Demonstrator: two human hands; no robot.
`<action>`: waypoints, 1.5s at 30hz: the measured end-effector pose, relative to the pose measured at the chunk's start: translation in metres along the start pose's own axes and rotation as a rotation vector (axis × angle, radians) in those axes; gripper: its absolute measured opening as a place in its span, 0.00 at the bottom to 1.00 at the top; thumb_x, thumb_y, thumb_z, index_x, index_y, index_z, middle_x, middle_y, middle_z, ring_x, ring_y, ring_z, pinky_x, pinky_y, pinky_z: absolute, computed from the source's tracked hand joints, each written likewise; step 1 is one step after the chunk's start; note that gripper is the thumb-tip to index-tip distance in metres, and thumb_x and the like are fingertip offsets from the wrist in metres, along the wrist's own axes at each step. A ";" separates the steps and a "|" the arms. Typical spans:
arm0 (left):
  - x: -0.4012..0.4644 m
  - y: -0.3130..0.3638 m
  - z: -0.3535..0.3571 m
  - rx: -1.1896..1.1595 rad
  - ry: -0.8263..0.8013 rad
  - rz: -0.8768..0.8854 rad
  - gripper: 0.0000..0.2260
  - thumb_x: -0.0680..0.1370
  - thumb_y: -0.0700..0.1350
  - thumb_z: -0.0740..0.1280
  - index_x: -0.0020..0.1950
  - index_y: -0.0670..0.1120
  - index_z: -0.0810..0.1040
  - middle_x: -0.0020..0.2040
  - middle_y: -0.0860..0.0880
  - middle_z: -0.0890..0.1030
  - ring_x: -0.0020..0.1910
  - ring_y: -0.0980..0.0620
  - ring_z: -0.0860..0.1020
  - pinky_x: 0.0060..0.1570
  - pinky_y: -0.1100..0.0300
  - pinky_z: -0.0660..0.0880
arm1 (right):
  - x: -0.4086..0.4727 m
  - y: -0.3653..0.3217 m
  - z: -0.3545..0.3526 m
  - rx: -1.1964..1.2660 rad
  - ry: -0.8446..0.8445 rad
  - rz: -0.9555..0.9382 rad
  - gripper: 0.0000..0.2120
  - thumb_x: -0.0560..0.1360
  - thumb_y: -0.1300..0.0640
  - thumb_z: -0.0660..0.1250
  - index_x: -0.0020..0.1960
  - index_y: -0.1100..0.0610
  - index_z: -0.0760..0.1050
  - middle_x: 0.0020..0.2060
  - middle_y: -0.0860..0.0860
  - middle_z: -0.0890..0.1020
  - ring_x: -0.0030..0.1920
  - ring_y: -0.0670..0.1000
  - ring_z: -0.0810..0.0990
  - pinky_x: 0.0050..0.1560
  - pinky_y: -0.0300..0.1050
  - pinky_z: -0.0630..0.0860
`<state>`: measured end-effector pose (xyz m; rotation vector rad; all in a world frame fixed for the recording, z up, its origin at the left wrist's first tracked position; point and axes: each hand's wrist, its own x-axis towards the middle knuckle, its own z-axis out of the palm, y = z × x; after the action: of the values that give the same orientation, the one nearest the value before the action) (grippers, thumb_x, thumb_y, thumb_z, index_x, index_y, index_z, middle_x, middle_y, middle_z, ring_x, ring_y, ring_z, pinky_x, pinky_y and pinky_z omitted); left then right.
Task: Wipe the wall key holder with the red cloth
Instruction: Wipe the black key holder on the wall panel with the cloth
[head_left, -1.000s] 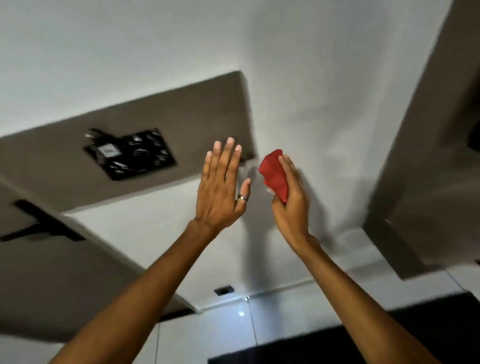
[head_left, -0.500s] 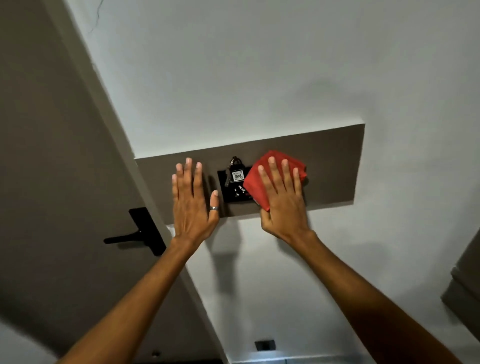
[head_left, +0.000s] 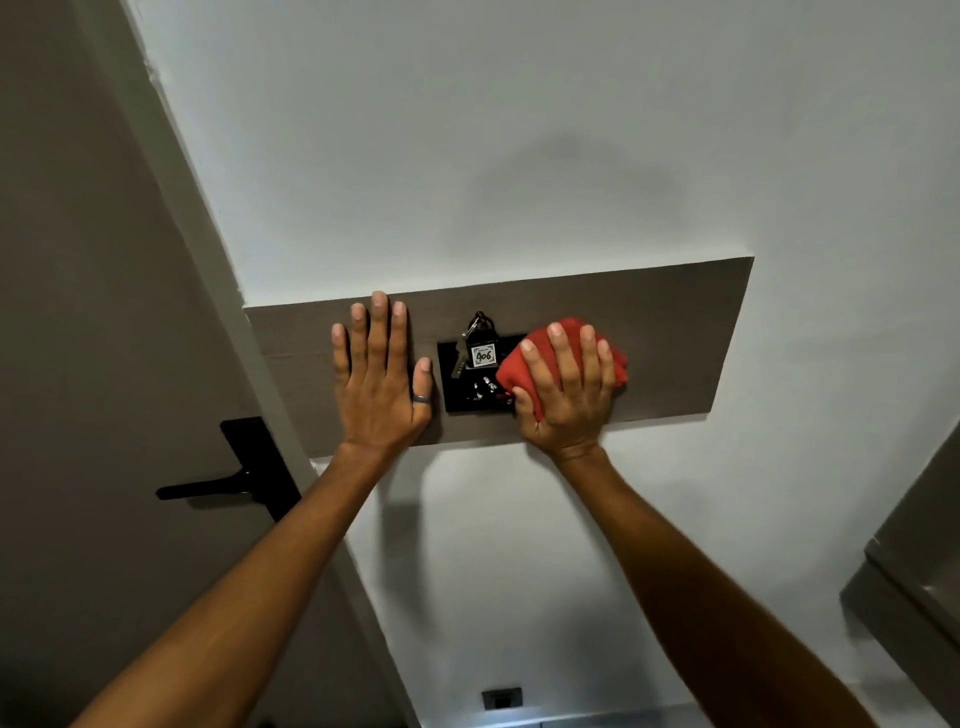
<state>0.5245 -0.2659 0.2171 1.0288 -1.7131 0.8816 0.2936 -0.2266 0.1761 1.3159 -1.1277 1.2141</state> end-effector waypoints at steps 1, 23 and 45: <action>-0.001 0.000 0.002 0.021 0.022 0.015 0.30 0.84 0.53 0.53 0.83 0.43 0.49 0.84 0.46 0.44 0.83 0.48 0.41 0.82 0.47 0.41 | -0.003 -0.003 -0.001 -0.002 0.009 0.032 0.22 0.85 0.43 0.54 0.73 0.51 0.74 0.72 0.57 0.74 0.75 0.65 0.69 0.78 0.61 0.64; -0.004 -0.004 0.012 0.030 0.147 0.034 0.30 0.84 0.53 0.56 0.82 0.42 0.53 0.80 0.42 0.57 0.83 0.46 0.44 0.82 0.45 0.44 | -0.024 -0.010 -0.029 0.131 -0.302 0.157 0.28 0.87 0.43 0.50 0.84 0.51 0.54 0.84 0.54 0.58 0.85 0.63 0.50 0.86 0.58 0.48; -0.008 -0.004 0.018 0.053 0.135 0.035 0.30 0.84 0.54 0.53 0.82 0.41 0.54 0.83 0.45 0.49 0.83 0.45 0.46 0.82 0.44 0.45 | 0.022 -0.024 0.002 0.124 0.044 0.218 0.20 0.84 0.47 0.60 0.70 0.51 0.79 0.71 0.54 0.80 0.78 0.64 0.69 0.77 0.61 0.69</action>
<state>0.5236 -0.2809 0.2048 0.9547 -1.6059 1.0009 0.3192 -0.2267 0.1961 1.2757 -1.2035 1.4865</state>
